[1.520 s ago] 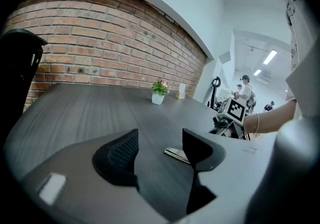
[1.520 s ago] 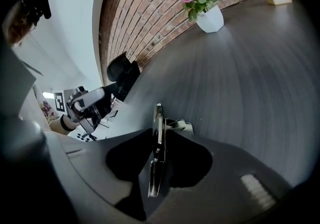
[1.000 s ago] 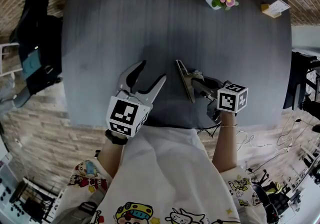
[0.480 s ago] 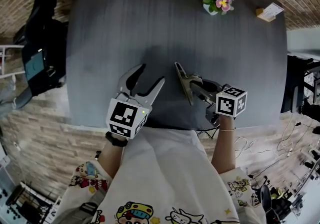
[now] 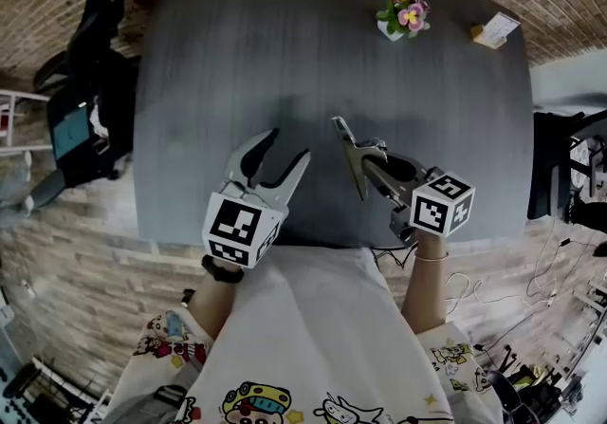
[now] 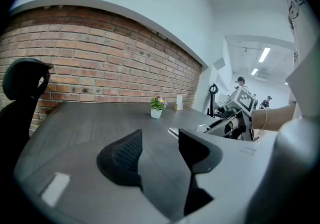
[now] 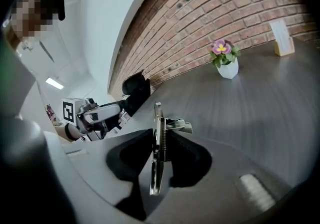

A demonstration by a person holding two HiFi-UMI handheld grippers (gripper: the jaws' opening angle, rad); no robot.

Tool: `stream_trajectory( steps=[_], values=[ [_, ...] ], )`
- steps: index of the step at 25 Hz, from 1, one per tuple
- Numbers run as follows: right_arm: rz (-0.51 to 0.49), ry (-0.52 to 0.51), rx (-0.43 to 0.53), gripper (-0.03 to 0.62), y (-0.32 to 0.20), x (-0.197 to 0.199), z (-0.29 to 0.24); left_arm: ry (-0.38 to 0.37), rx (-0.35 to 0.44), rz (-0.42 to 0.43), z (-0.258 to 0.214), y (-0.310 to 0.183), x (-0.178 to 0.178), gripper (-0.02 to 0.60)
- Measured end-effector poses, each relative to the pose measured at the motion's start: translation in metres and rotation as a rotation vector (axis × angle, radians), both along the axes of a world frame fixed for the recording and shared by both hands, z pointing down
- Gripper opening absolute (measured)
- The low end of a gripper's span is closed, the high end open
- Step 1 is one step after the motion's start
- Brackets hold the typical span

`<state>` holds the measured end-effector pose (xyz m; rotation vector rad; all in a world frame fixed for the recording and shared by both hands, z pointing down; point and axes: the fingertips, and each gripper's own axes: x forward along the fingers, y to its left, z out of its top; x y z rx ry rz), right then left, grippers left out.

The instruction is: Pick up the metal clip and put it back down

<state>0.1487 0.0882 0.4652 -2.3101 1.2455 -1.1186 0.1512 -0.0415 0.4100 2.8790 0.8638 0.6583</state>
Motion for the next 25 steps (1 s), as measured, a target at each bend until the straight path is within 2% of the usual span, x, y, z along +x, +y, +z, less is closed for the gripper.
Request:
stream_trajectory(
  steps=[4,9,16,25],
  values=[
    [0.024,0.074,-0.003,0.094,-0.001,-0.001,-0.017,0.039,-0.012,0.001,-0.01,-0.002,0.0,0.213],
    [0.045,0.188,-0.008,0.094,0.002,-0.016,-0.058,0.091,-0.026,-0.017,-0.041,-0.006,-0.019,0.18],
    [0.079,0.348,-0.03,0.094,0.005,-0.019,-0.099,0.159,-0.036,-0.043,-0.07,-0.015,-0.032,0.149],
    [0.148,0.455,-0.013,0.094,0.012,-0.024,-0.128,0.205,-0.035,-0.064,-0.093,-0.022,-0.048,0.101]
  ],
)
